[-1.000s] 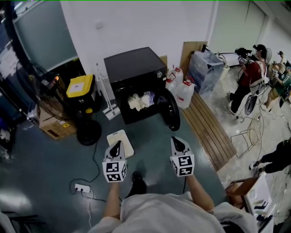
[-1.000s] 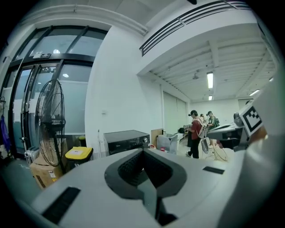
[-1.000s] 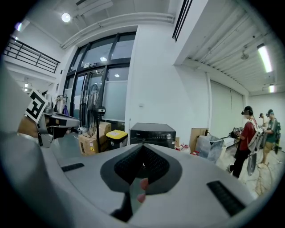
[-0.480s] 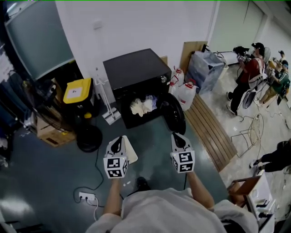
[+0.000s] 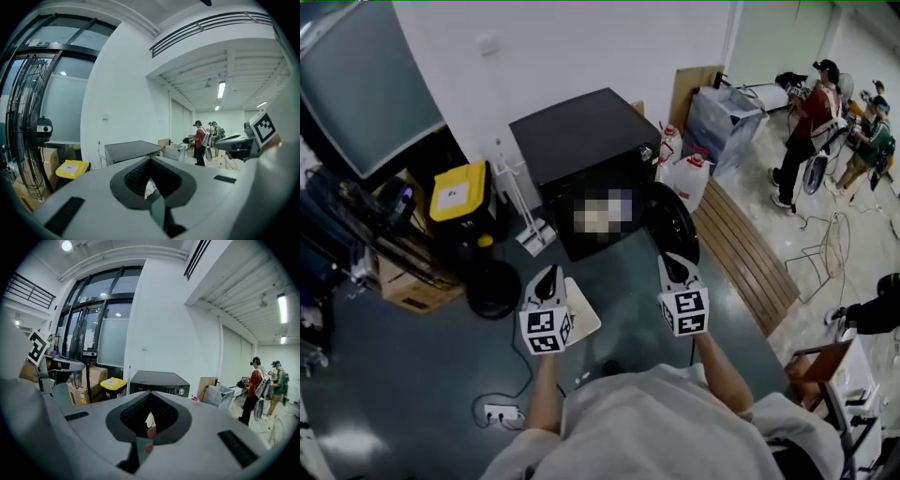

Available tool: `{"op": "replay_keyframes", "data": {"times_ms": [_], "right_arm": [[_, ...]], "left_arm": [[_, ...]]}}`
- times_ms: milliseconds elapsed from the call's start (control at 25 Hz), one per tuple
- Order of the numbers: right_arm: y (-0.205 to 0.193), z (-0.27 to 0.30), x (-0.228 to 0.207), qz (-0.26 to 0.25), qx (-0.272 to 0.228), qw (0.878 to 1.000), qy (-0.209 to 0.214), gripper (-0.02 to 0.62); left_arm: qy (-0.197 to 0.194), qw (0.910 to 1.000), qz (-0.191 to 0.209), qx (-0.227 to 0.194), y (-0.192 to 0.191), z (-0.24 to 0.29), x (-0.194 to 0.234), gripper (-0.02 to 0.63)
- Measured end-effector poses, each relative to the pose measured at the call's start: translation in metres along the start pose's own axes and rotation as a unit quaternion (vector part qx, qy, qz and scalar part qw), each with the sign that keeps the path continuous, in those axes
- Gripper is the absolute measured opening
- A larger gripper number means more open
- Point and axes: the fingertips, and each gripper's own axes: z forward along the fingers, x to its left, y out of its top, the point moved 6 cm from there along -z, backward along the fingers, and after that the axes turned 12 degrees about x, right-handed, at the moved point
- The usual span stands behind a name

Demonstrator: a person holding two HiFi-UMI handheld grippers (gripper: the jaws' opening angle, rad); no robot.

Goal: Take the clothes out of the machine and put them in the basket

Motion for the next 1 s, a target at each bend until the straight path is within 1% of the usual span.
{"op": "replay_keyframes", "data": {"times_ms": [160,440,680,1000], "right_arm": [[0.000,0.020,0.002,0.004,0.010,1.000,-0.009,0.023],[0.001,0.041,0.001,0.003,0.025,1.000,-0.005,0.023],[0.002,0.063,-0.001,-0.005,0.039,0.999,0.014,0.023],[0.004,0.118,-0.029,-0.019,0.054,0.997,0.051,0.023]], "left_arm": [[-0.005,1.0000,-0.002,0.006,-0.001,0.017,0.017,0.018],[-0.005,0.9997,-0.006,0.021,-0.005,0.037,0.033,0.018],[0.001,0.9992,-0.013,0.038,-0.010,0.052,0.037,0.018],[0.020,0.9976,-0.022,0.062,-0.015,0.097,0.029,0.018]]}}
